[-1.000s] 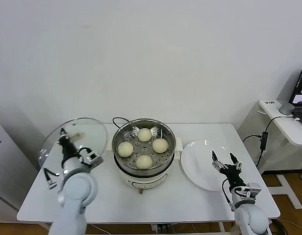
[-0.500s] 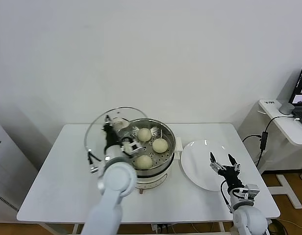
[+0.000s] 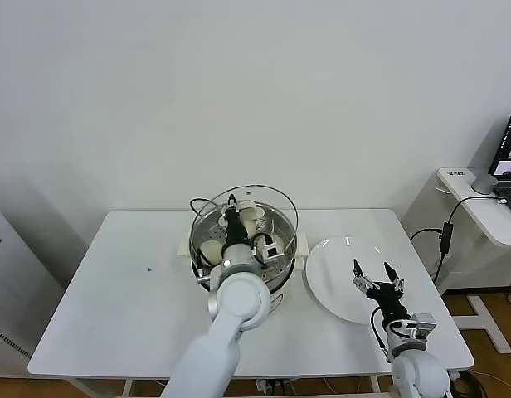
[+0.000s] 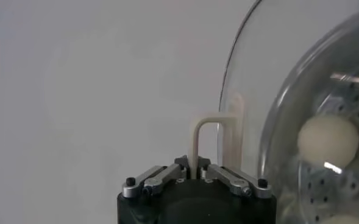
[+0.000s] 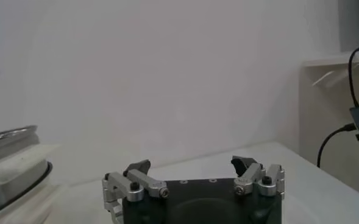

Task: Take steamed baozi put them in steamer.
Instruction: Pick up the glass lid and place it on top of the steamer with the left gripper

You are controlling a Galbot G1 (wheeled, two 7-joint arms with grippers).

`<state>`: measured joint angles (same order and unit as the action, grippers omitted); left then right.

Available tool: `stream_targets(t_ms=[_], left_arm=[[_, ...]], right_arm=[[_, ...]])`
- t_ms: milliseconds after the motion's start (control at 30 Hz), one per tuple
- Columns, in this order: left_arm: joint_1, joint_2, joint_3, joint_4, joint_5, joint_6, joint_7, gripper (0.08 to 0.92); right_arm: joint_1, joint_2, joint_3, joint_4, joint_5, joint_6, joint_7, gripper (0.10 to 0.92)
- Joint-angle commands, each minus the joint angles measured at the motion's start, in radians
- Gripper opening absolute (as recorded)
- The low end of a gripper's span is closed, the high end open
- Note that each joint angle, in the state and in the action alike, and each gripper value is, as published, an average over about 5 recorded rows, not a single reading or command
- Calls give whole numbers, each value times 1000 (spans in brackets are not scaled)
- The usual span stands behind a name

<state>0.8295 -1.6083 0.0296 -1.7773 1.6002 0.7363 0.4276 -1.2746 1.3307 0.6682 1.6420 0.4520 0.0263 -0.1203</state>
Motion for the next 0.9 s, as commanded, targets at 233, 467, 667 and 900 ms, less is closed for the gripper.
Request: stream_targets(t_ms=[233,467,667,900], left_arm=[[1,-42,42,81,82,49,-33,133],[12,-40,35,103,106,49,-44,133],[15,-42,34,123,113,49,-50,133],[16,-41,27,137,123,49,-64,133]], right_arm=[[11,6,-4,-9,-7,0,0,823],[10,9,-5,-11,-9,1,0,823],[7,11,-5,-11,-9,4,0,823],[5,11,-4,-12,-9,6,0,823]])
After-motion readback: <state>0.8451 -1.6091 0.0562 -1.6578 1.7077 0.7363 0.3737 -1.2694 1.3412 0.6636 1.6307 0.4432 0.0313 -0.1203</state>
